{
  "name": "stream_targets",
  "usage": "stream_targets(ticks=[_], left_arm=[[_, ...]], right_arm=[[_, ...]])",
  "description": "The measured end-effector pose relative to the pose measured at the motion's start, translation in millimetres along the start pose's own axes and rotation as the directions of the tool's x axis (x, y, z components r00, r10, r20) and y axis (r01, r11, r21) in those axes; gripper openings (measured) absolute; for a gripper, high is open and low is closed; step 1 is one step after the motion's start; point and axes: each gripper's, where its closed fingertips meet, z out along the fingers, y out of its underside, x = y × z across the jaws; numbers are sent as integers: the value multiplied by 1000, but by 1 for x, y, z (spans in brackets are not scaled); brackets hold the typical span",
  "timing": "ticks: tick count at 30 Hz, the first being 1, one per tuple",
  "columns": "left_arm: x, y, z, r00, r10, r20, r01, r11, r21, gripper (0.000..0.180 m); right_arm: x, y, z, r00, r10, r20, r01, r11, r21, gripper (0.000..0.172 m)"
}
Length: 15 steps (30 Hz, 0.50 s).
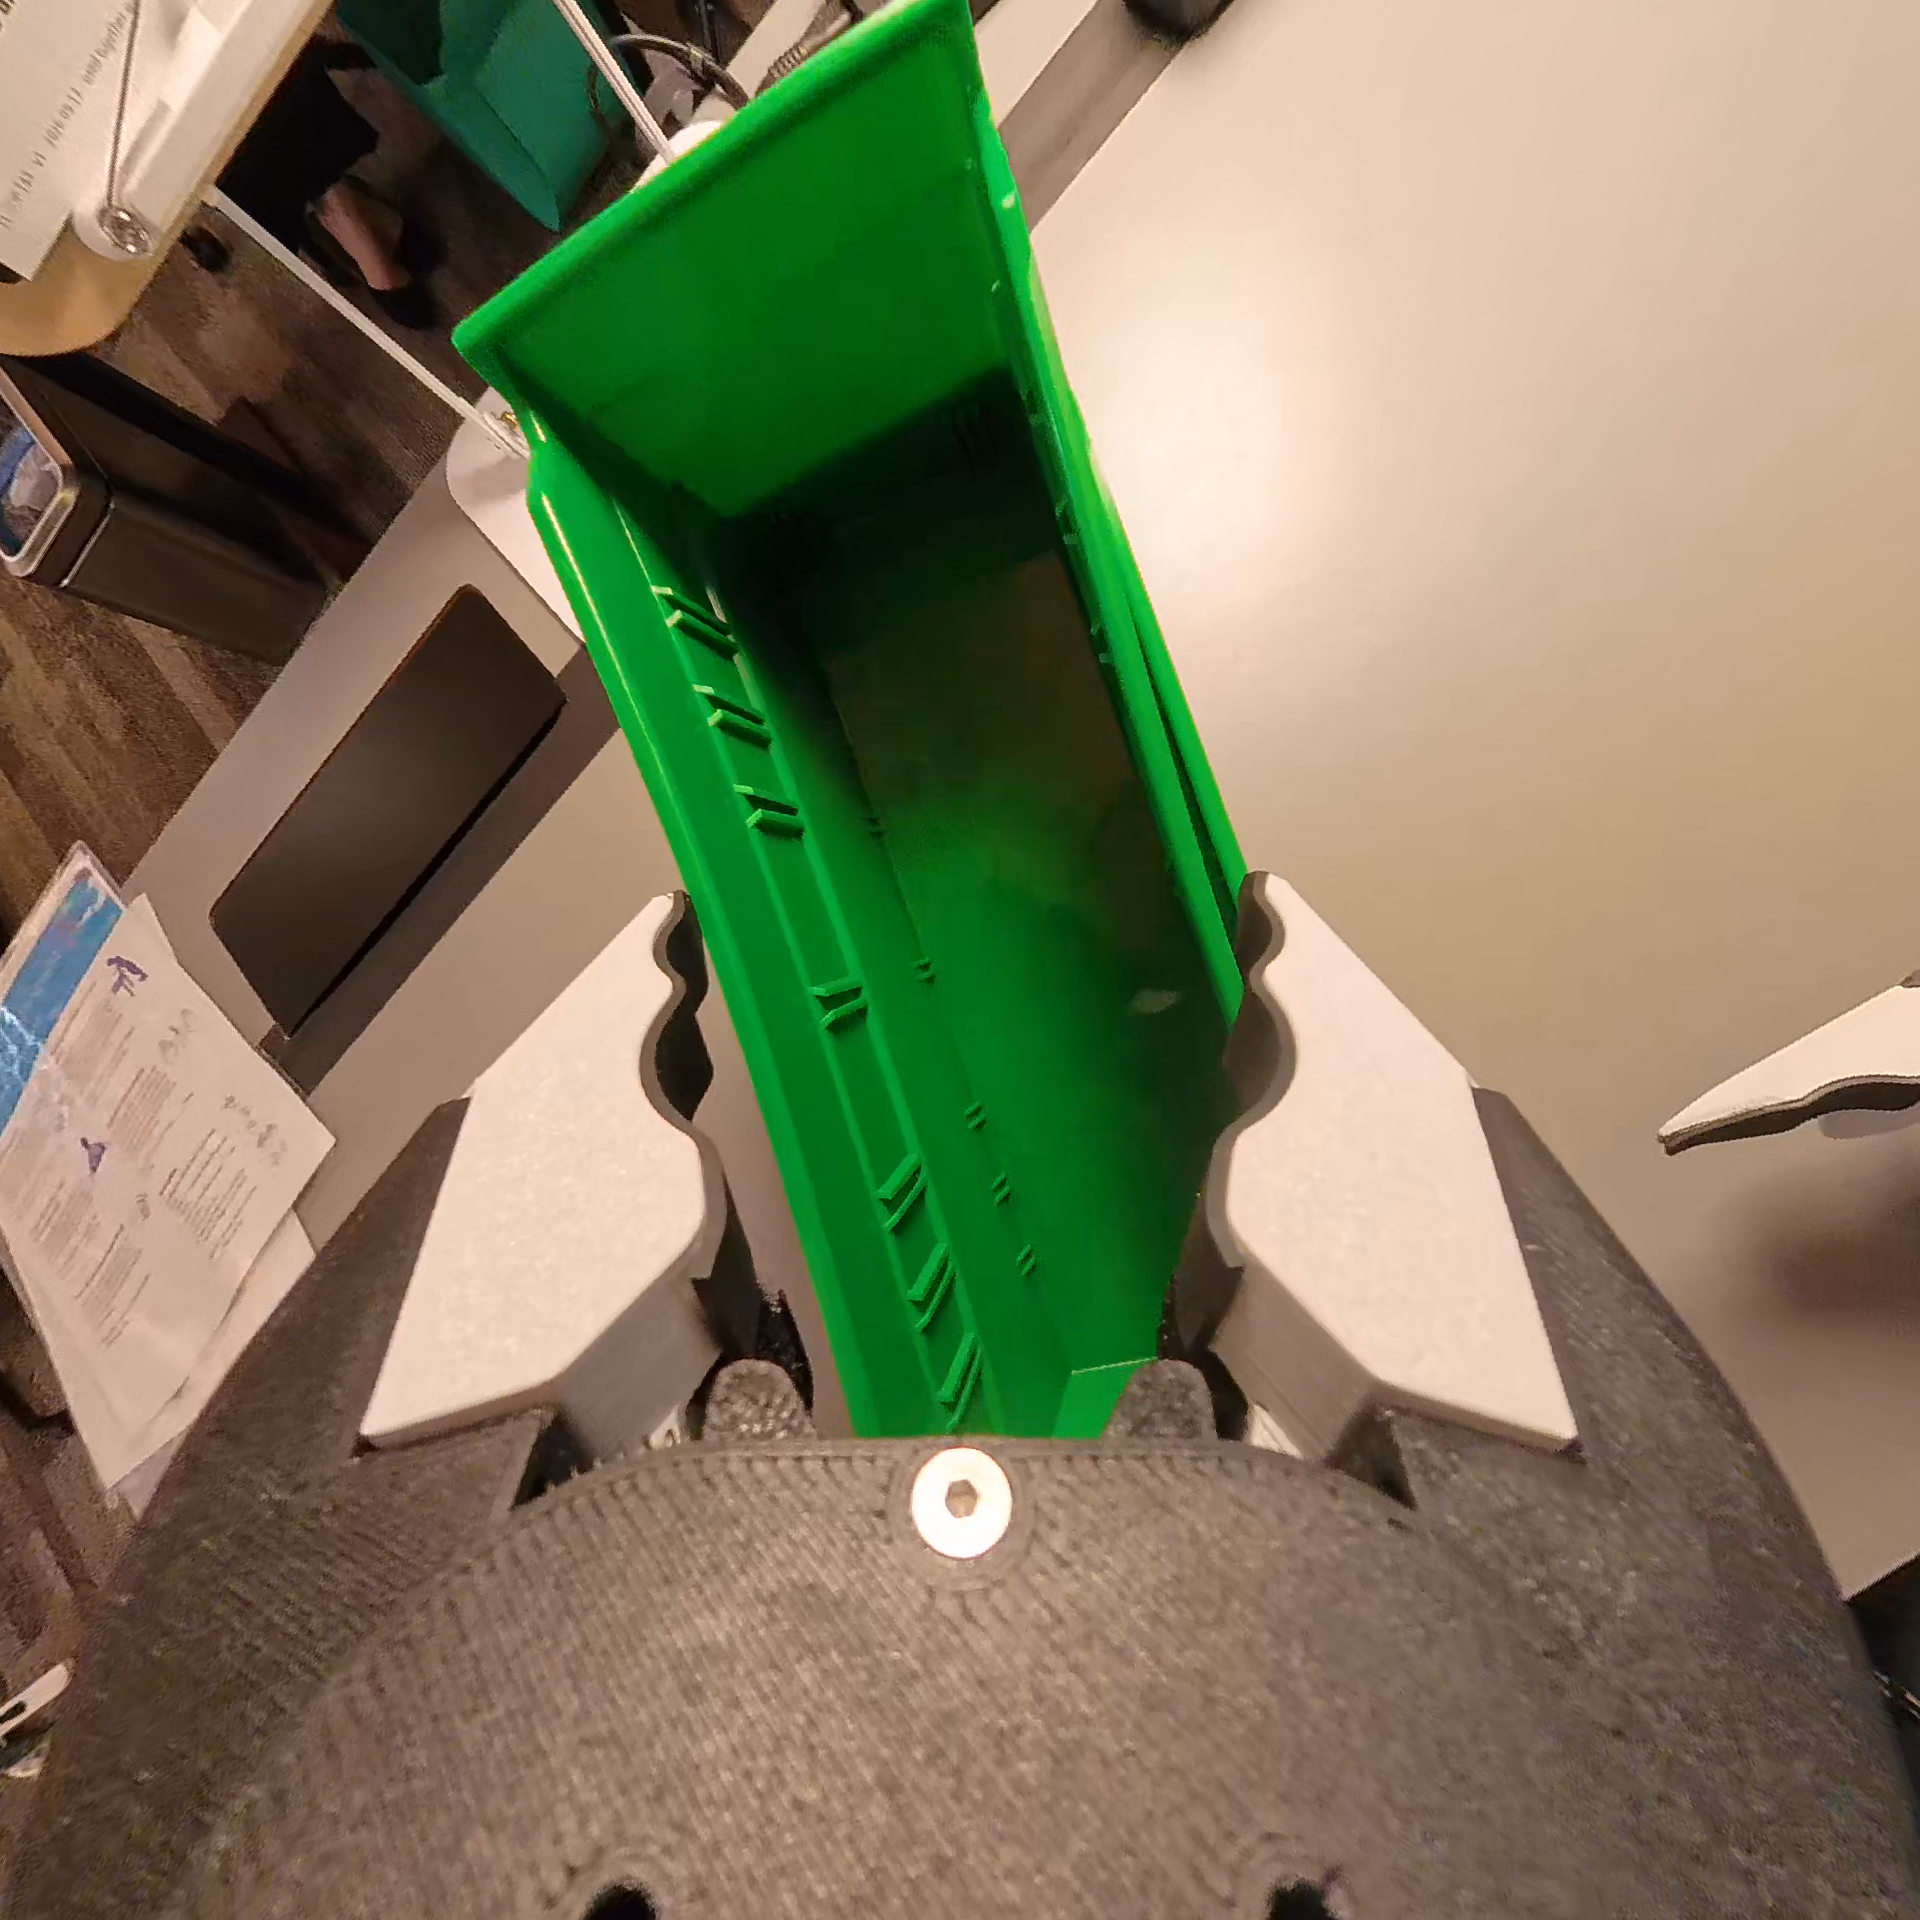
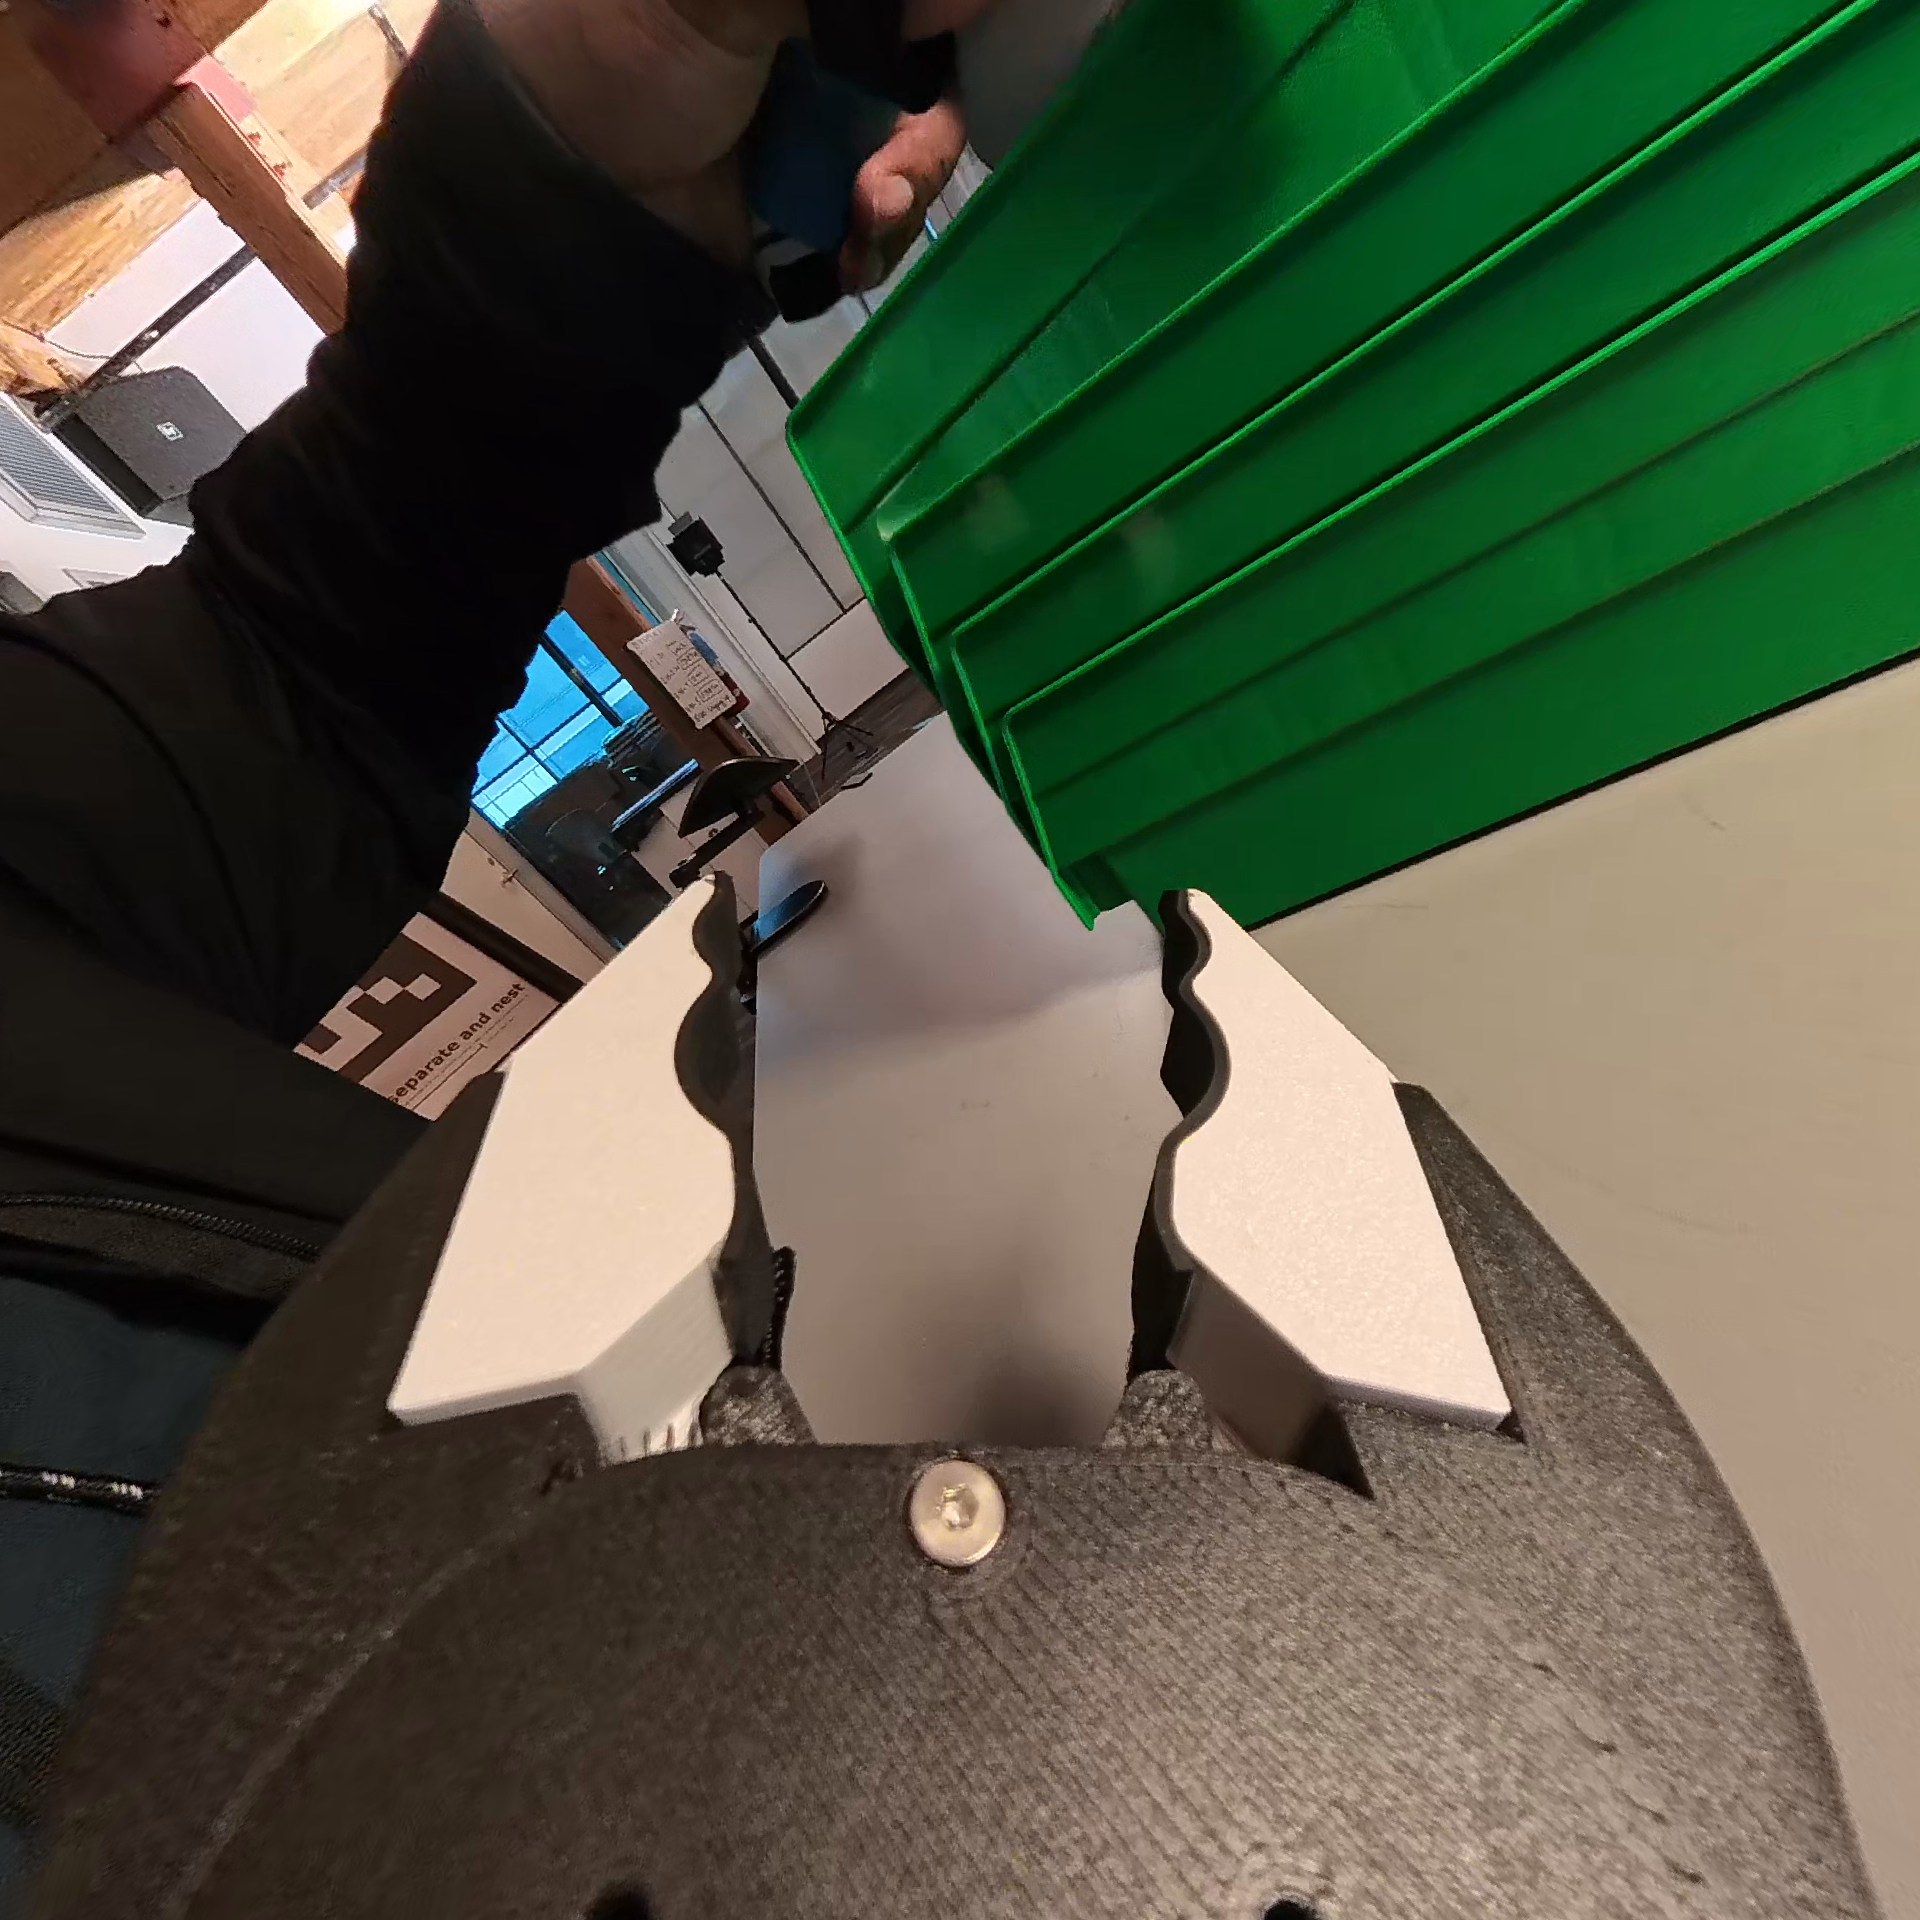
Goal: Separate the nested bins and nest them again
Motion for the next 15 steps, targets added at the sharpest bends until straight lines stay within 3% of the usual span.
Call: stream_targets(ticks=[9,15], left_arm=[[-16,-9,-13,999,-34,15,33,998,59,101],[-28,-26,-40,997,-81,-5,81,983,164,101]], right_arm=[[0,0,0,1000,-3,-1,3,1000,2,83],[0,0,0,1000,-3,-1,3,1000,2,83]])
